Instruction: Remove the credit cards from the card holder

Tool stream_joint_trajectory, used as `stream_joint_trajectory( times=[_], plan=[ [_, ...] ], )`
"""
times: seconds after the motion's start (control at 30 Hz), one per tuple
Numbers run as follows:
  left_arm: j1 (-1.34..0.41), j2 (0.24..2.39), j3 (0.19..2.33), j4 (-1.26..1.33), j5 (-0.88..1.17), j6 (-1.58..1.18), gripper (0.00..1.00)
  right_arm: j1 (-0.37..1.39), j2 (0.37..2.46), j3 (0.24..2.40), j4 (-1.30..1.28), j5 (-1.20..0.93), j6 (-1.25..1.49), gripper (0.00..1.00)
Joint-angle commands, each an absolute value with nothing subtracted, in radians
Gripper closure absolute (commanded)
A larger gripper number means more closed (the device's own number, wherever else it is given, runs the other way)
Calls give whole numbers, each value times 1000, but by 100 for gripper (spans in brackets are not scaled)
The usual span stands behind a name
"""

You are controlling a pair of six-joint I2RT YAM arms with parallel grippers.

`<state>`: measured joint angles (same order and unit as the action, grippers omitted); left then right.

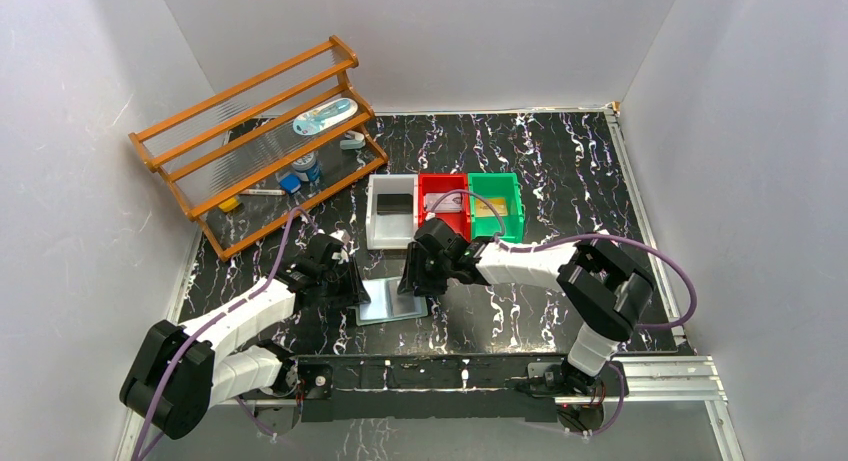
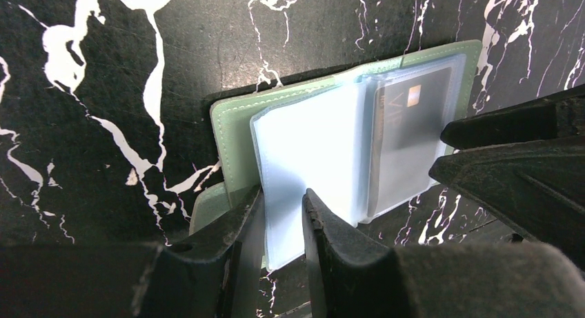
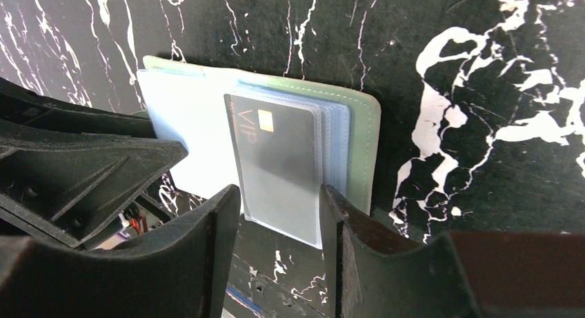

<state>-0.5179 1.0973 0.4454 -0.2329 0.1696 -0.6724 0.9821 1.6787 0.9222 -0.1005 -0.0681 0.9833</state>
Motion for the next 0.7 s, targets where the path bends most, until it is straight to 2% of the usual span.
stream_joint_trajectory(
  times=[0.0, 0.13, 0.43, 0.67],
  plan=[
    [-517, 1101, 433, -230, 213, -660, 76, 986, 1701, 945, -43, -115, 975, 46],
    [-516, 1114, 432, -218, 226, -659, 76, 988, 1732, 965, -81, -113, 976, 46],
    [-516, 1112, 427, -222, 215, -659, 77, 1014, 1771, 1026, -271, 85, 957, 44],
    [-516, 1122, 430, -224, 212, -658, 78, 1023, 1800, 1026, -194, -6, 959, 45]
  ],
)
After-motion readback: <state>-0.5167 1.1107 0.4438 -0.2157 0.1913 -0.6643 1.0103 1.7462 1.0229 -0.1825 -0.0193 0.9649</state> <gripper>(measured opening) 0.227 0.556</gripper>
